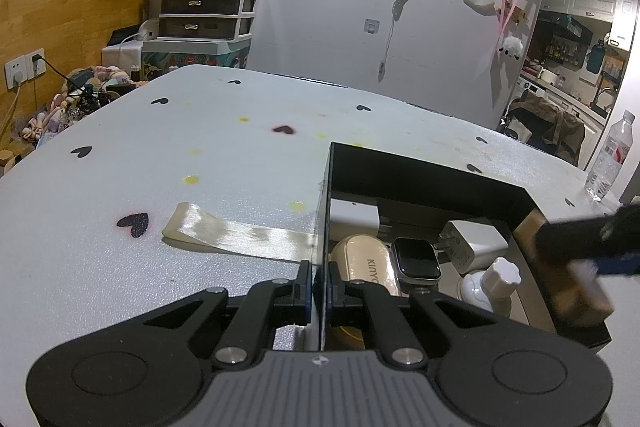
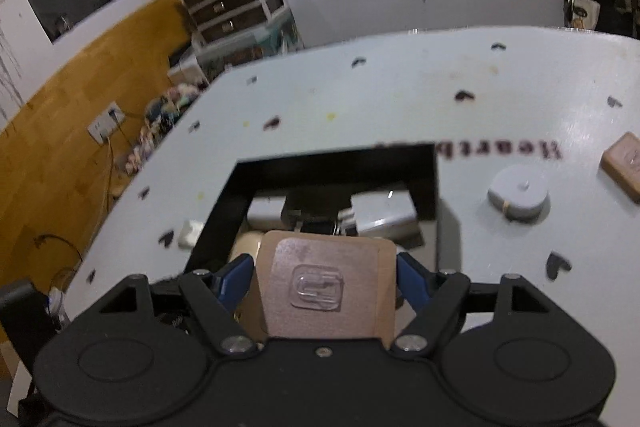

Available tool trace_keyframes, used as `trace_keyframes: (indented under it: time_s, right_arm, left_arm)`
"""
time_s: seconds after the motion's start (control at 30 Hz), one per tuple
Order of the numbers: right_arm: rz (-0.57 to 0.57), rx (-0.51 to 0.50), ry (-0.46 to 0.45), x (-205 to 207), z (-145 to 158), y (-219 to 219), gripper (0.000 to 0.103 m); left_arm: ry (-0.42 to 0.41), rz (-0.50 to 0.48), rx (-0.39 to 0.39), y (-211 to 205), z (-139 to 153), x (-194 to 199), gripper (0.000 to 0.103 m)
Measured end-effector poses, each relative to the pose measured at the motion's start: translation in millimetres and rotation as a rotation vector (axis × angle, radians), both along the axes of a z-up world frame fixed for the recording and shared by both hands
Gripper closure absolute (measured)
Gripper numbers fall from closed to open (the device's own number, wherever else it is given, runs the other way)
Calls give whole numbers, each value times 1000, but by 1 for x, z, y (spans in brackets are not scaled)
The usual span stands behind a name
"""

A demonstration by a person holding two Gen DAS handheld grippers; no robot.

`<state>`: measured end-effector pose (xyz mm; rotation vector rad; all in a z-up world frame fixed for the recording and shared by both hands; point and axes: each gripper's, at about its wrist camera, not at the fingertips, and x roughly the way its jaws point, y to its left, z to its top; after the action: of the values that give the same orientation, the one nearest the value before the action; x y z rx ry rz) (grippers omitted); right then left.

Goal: Organize rigid objects
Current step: 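Carry the wooden coaster into the black box and open the right gripper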

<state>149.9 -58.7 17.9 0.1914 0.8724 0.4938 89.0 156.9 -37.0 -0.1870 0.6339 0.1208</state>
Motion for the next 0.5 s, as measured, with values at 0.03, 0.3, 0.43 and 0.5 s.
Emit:
trace_keyframes:
  time_s: [0.03,0.3,0.43,0.5]
  right_arm:
    - [0,-10,9,0,-2,4,25]
    - [-38,-84,82,3,-13,11,25]
    - [-36,-119,90,1,-15,14,25]
    - [-33,-134,88,1,-15,16,25]
  left_arm:
    - [0,0,1,0,0,0,96]
    - [-2,0,-5,0,0,0,96]
    - [-2,0,-6,-1,0,1,96]
    - [-2,0,-6,0,0,1,96]
